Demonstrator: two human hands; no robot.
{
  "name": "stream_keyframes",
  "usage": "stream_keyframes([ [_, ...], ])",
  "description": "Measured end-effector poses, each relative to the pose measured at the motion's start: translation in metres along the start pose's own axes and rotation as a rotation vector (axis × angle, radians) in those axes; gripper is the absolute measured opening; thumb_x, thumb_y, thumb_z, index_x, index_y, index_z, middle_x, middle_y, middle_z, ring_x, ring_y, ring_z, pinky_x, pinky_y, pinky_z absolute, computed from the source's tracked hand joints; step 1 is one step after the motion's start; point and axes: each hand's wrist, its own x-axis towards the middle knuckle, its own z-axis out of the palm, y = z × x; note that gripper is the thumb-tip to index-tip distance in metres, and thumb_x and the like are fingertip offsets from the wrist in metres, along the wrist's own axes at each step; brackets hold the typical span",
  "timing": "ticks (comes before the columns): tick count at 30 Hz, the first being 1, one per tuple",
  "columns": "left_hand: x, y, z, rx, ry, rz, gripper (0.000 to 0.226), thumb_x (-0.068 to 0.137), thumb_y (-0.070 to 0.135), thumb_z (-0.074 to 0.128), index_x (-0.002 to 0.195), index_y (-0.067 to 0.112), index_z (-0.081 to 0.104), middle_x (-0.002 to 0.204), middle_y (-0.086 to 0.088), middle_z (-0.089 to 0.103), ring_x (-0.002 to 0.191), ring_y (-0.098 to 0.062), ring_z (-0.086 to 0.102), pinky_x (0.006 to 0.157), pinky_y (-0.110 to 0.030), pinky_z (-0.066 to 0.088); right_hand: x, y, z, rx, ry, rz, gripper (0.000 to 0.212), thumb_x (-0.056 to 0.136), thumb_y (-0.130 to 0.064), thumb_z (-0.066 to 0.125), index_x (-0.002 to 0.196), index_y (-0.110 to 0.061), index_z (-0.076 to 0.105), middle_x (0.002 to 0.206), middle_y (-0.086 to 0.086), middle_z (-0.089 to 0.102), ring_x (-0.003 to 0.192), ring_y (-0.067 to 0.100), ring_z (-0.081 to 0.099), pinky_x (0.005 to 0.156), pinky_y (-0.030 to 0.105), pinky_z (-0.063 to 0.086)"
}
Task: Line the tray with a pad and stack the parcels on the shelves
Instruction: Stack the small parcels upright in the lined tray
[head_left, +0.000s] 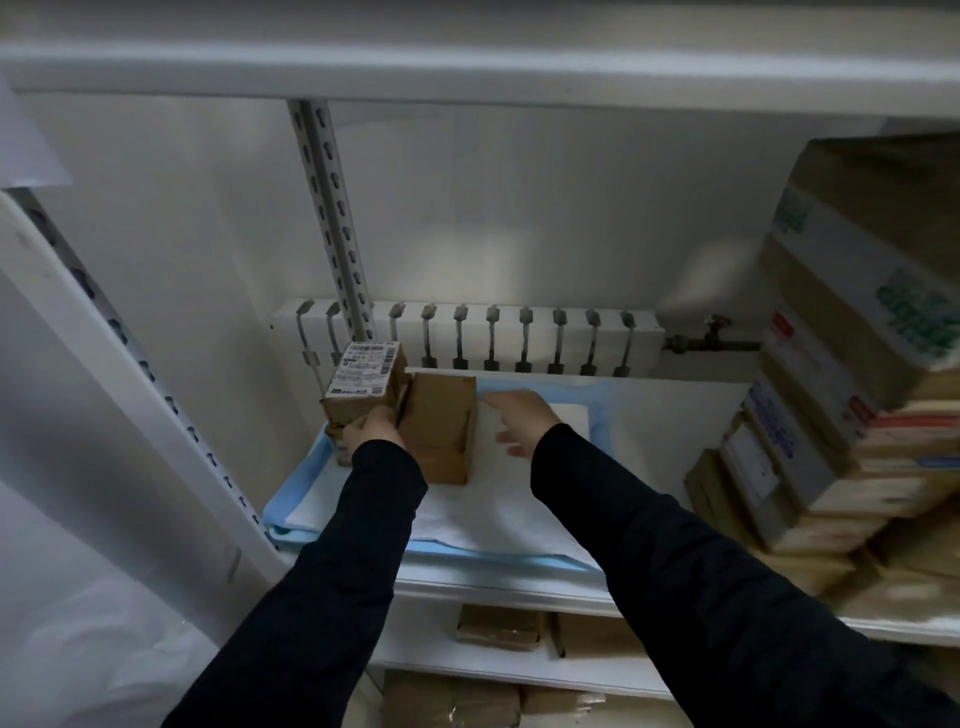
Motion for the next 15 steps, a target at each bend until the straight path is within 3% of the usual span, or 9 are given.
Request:
stream_keyframes([
  [1,-0.011,0.002,0.008,0.003,-0.049,0.007,0.022,0.092,0.012,0.046,0.111,0.009,0.057,0.123,-0.012,0.056,0.099,-0.023,0.053,0.091,-0.033,0.045,-0.005,-0.004,-0.005,-0.011,0.015,-0.037,0.041,0.099,-0.025,0.045,0.131,0.001,0.047,0.096,0.009,0.058,0.093,0.022,0.048,0.073,0.028,0.039],
  [3,-0.036,-0.001,0.026,-0.013,-0.147,-0.018,0.027,0.097,0.016,0.041,0.121,0.011,0.053,0.135,-0.011,0.049,0.11,-0.025,0.051,0.1,-0.035,0.039,-0.019,-0.009,-0.019,-0.043,0.052,-0.095,0.038,0.099,-0.019,0.044,0.128,0.005,0.049,0.108,0.018,0.061,0.091,0.022,0.047,0.075,0.029,0.037],
  [5,-0.058,-0.008,0.041,-0.034,-0.204,-0.058,0.033,0.098,0.019,0.041,0.127,0.005,0.05,0.128,-0.008,0.054,0.117,-0.025,0.053,0.1,-0.032,0.042,-0.03,-0.011,-0.029,-0.07,0.077,-0.13,0.036,0.098,-0.018,0.045,0.124,0.006,0.053,0.11,0.018,0.063,0.087,0.02,0.05,0.075,0.029,0.038],
  [7,-0.087,-0.019,0.054,-0.065,-0.28,-0.104,0.017,0.096,0.016,0.046,0.093,0.006,0.06,0.086,-0.004,0.065,0.085,-0.017,0.06,0.073,-0.025,0.05,-0.042,-0.01,-0.045,-0.034,0.106,-0.177,0.034,0.096,-0.016,0.048,0.121,0.005,0.057,0.087,0.005,0.06,0.073,0.012,0.052,0.066,0.024,0.041],
  [8,-0.097,-0.025,0.06,-0.085,-0.302,-0.125,0.021,0.095,0.013,0.047,0.077,0.007,0.055,0.068,-0.002,0.06,0.068,-0.014,0.055,0.061,-0.023,0.045,-0.049,-0.01,-0.053,-0.011,0.119,-0.194,0.033,0.095,-0.015,0.049,0.12,0.005,0.058,0.085,0.003,0.058,0.069,0.011,0.051,0.063,0.023,0.041],
  [9,-0.108,-0.031,0.065,-0.061,-0.324,-0.121,0.025,0.095,0.012,0.047,0.071,0.008,0.052,0.063,-0.002,0.054,0.061,-0.013,0.05,0.056,-0.023,0.042,-0.056,-0.009,-0.061,-0.004,0.128,-0.204,0.032,0.095,-0.013,0.049,0.119,0.005,0.059,0.088,0.005,0.058,0.071,0.013,0.052,0.065,0.024,0.041],
  [12,-0.141,-0.043,0.079,-0.028,-0.382,-0.089,0.024,0.094,0.01,0.045,0.072,0.009,0.052,0.072,-0.003,0.052,0.065,-0.015,0.051,0.058,-0.026,0.042,-0.078,-0.005,-0.084,0.019,0.182,-0.235,0.028,0.094,-0.01,0.049,0.113,0.007,0.06,0.094,0.015,0.057,0.085,0.021,0.052,0.07,0.029,0.039],
  [15,-0.175,-0.052,0.092,0.008,-0.489,-0.104,0.023,0.094,0.012,0.044,0.074,0.009,0.053,0.075,-0.004,0.055,0.07,-0.017,0.053,0.065,-0.03,0.045,-0.099,-0.001,-0.104,0.049,0.211,-0.35,0.023,0.092,-0.011,0.05,0.103,0.005,0.064,0.082,0.011,0.055,0.079,0.02,0.052,0.063,0.027,0.039],
])
